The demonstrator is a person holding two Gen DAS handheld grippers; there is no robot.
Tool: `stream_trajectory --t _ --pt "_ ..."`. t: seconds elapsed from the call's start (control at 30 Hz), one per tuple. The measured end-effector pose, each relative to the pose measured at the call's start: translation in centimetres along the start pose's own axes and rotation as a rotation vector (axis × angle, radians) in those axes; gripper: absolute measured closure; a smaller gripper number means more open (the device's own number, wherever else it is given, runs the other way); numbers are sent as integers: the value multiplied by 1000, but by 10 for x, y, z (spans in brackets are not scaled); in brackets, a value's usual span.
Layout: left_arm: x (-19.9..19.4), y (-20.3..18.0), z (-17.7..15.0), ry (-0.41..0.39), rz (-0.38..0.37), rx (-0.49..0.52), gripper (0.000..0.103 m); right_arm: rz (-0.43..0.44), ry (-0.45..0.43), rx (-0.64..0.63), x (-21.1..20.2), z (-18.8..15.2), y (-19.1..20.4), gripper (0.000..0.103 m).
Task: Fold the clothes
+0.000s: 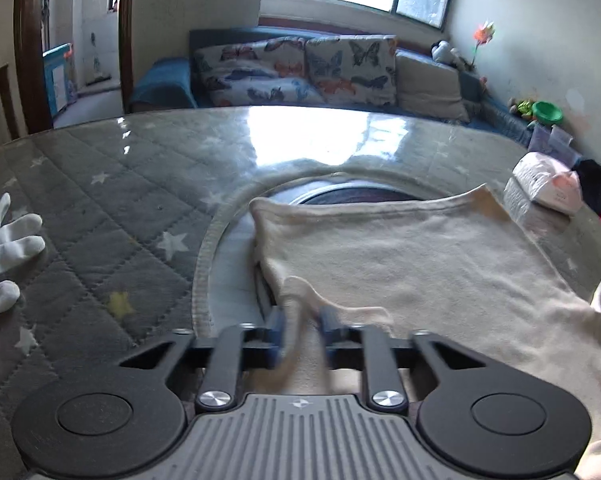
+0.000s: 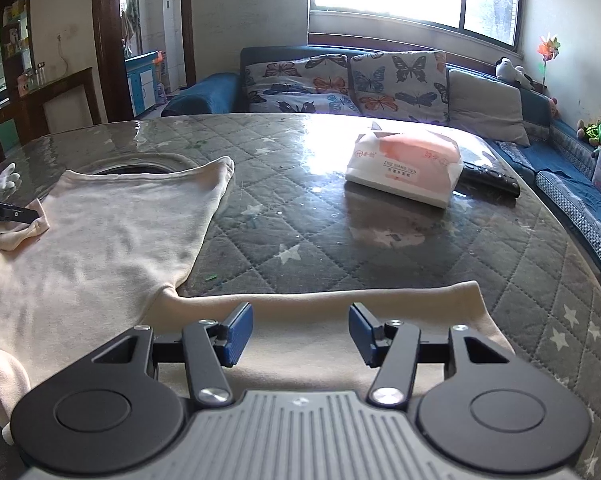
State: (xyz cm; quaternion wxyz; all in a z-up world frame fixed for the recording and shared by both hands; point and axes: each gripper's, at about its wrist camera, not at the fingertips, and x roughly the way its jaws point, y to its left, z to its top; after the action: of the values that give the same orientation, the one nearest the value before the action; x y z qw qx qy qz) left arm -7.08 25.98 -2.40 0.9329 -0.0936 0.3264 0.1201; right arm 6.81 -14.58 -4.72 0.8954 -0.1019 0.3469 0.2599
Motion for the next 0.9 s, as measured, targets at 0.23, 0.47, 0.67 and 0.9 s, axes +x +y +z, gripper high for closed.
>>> stream_trajectory --t 0.23,0.47,0.67,0.9 --pt "-18 17 -6 -58 77 -70 100 30 -23 -35 -10 2 14 49" --pt "-97 63 -42 -184 304 -221 100 85 -38 -95 -19 3 37 49" --pt "-120 90 -70 -187 337 -264 100 229 -21 -242 -25 1 91 49" --pt "-140 90 -56 -373 266 -244 100 533 10 -460 -32 -1 188 49"
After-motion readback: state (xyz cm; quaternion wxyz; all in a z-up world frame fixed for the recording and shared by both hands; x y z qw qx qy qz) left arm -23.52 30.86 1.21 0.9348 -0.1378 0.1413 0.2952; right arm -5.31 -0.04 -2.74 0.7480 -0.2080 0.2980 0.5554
